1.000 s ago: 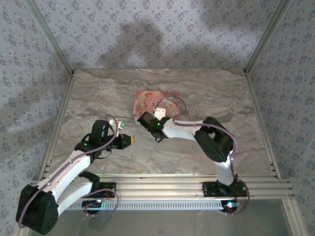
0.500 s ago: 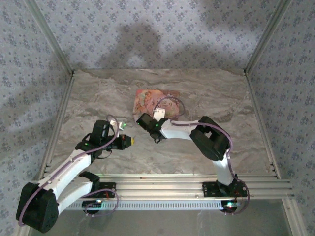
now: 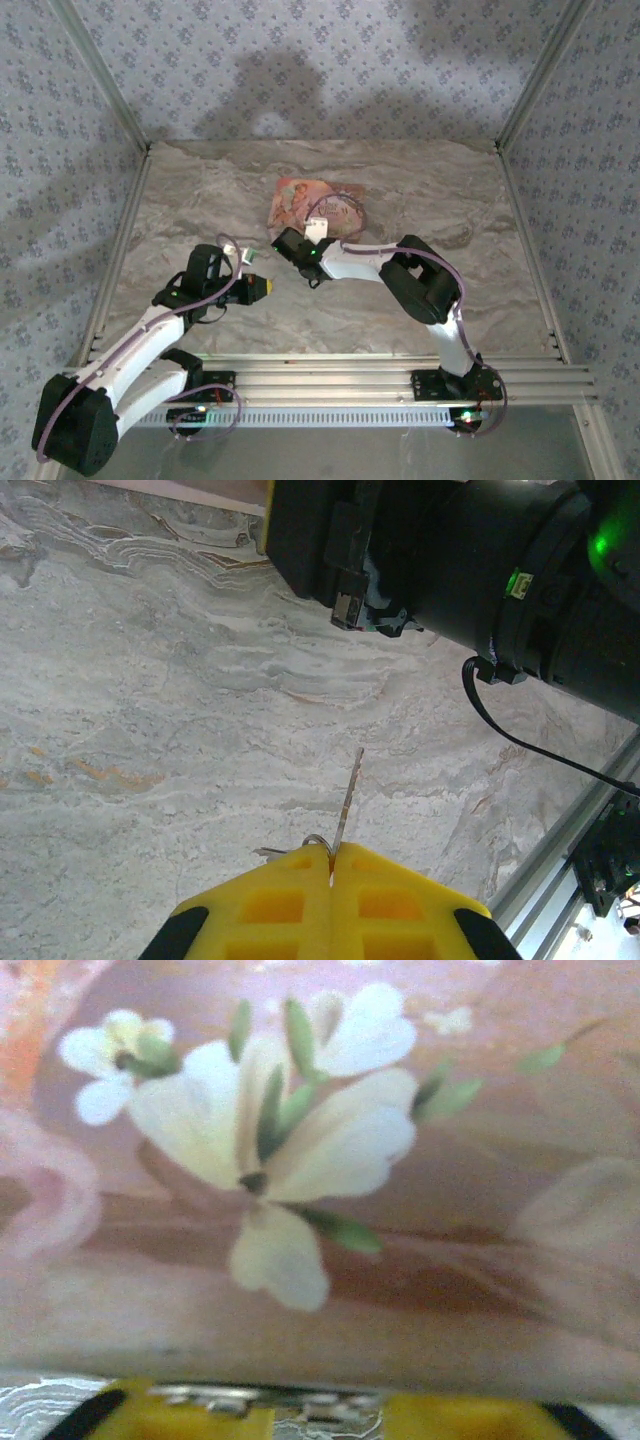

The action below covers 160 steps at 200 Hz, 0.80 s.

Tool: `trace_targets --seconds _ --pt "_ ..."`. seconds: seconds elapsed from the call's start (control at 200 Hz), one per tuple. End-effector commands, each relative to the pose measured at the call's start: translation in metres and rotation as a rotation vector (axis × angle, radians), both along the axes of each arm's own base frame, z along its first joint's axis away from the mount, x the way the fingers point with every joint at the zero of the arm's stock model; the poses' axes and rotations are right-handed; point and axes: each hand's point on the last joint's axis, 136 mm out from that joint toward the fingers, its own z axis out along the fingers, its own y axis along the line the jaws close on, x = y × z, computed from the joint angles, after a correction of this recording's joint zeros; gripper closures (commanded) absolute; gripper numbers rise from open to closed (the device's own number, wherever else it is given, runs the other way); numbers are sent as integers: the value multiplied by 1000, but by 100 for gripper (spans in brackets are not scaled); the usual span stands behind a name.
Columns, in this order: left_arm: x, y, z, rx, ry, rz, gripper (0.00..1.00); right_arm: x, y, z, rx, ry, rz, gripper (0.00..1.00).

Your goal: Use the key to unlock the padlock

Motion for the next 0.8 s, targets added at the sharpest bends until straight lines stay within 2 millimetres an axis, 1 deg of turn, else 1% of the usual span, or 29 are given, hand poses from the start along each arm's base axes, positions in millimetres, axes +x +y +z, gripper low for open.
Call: trace_targets --seconds 0.0,0.18,0.27,0.305,0.315,0.335,0.42,0.515,0.585,0.794 --pt "-6 -3 2 0 -9 -35 100 2 6 10 9 -7 45 82" --pt "-5 -1 -1 5 -14 -27 100 -15 11 14 27 36 201 92" --pt "-6 -1 -4 0 -11 -20 100 -27 6 17 25 65 286 97" --pt "-6 -2 -5 -1 -11 -18 100 -30 6 23 34 67 323 98" --pt "-6 -2 -5 -2 -11 -18 100 -35 1 17 20 82 337 99" --pt "-6 -2 -6 -2 -9 -16 100 -38 -2 15 21 94 359 100" --pt "-7 -5 -6 -4 -16 -23 100 -48 -7 22 67 115 445 100" --pt "-8 -11 -5 -8 -41 -49 100 -57 -7 34 146 138 544 100" --pt "-10 -16 -4 -11 -67 -78 100 -63 -7 40 168 166 612 100" --pt "-13 -31 -5 -74 -114 -150 100 -70 4 50 295 237 672 100"
